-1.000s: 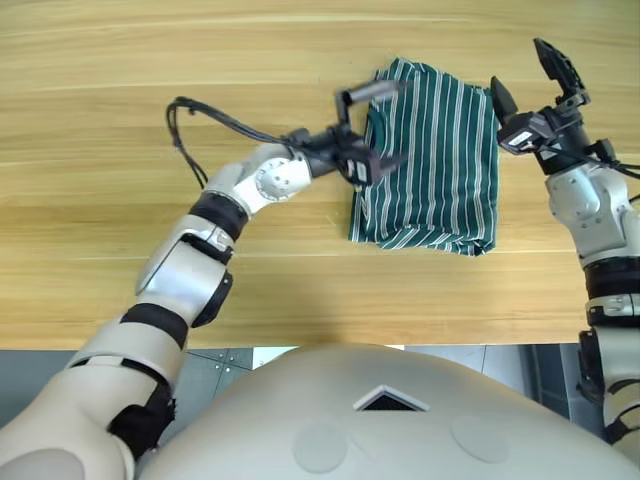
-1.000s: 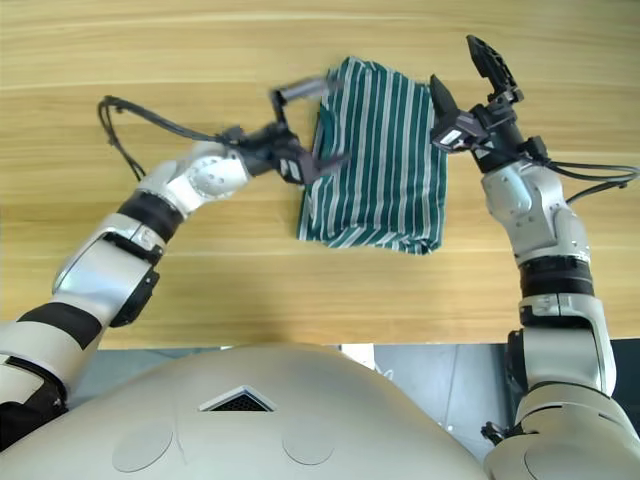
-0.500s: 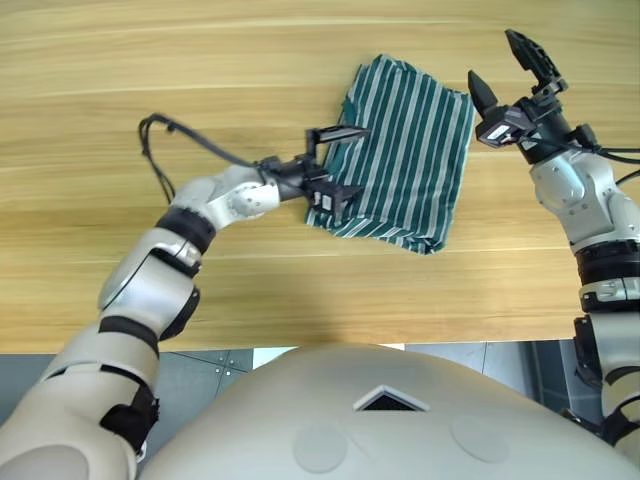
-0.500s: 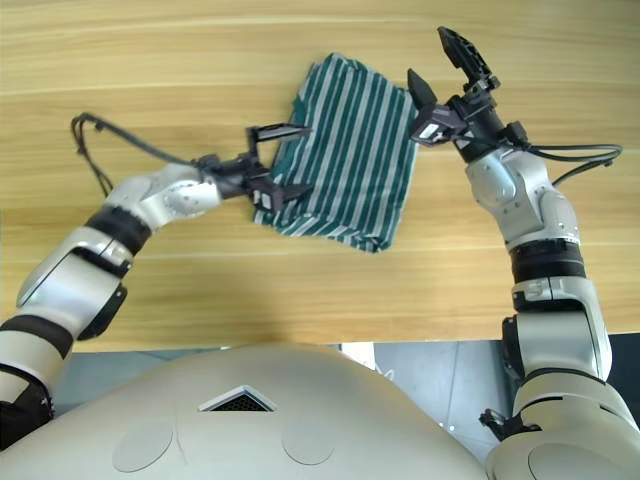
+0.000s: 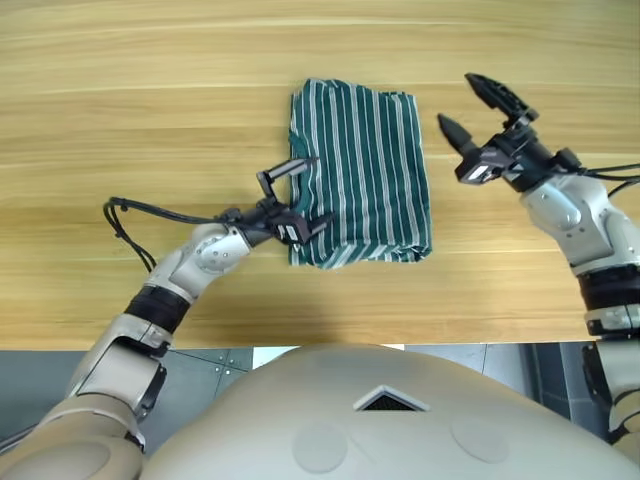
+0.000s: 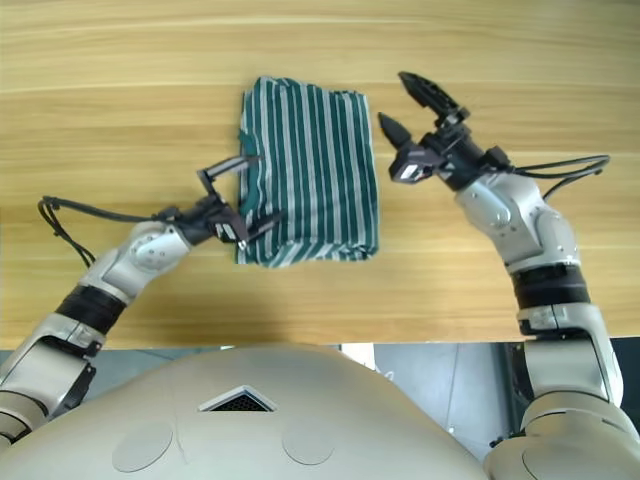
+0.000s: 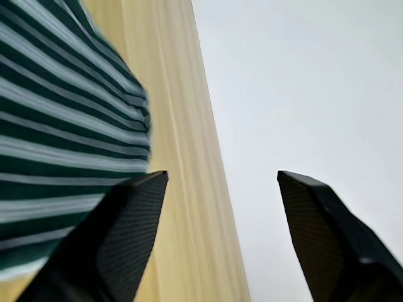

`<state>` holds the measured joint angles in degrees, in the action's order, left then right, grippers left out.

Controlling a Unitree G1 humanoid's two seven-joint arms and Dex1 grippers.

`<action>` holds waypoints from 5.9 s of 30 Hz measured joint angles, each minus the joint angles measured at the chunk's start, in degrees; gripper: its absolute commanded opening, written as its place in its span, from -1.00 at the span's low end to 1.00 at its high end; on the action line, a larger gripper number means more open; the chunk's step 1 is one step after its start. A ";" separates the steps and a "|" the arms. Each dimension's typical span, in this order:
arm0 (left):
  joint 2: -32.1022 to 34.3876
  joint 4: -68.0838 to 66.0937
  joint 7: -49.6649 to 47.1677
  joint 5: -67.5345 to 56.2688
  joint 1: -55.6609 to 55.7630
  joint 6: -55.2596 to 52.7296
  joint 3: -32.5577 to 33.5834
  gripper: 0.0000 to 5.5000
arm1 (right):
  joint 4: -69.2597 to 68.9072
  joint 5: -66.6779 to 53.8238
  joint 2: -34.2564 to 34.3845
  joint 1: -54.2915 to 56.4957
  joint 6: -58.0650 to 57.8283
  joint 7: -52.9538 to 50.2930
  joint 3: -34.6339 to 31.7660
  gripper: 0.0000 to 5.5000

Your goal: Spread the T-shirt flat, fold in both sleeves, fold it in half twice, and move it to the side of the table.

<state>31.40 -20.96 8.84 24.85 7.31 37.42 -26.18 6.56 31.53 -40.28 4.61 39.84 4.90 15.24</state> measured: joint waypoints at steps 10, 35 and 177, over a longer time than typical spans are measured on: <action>0.22 4.60 1.65 0.52 -3.03 -2.44 3.56 0.96 | -5.15 13.19 12.52 -6.34 -7.60 2.25 12.33 0.17; -1.31 -0.45 3.00 -0.43 -0.94 -0.67 5.39 0.96 | 7.66 18.49 14.53 2.41 -6.18 -7.80 17.99 0.17; -4.03 -19.86 7.99 -4.84 12.87 7.14 11.83 -1.00 | 34.83 1.23 16.35 22.11 -0.53 -4.62 0.51 -0.93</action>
<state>27.37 -40.81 16.82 20.01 20.17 44.56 -14.35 41.39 32.77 -23.93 26.72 39.31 0.28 15.75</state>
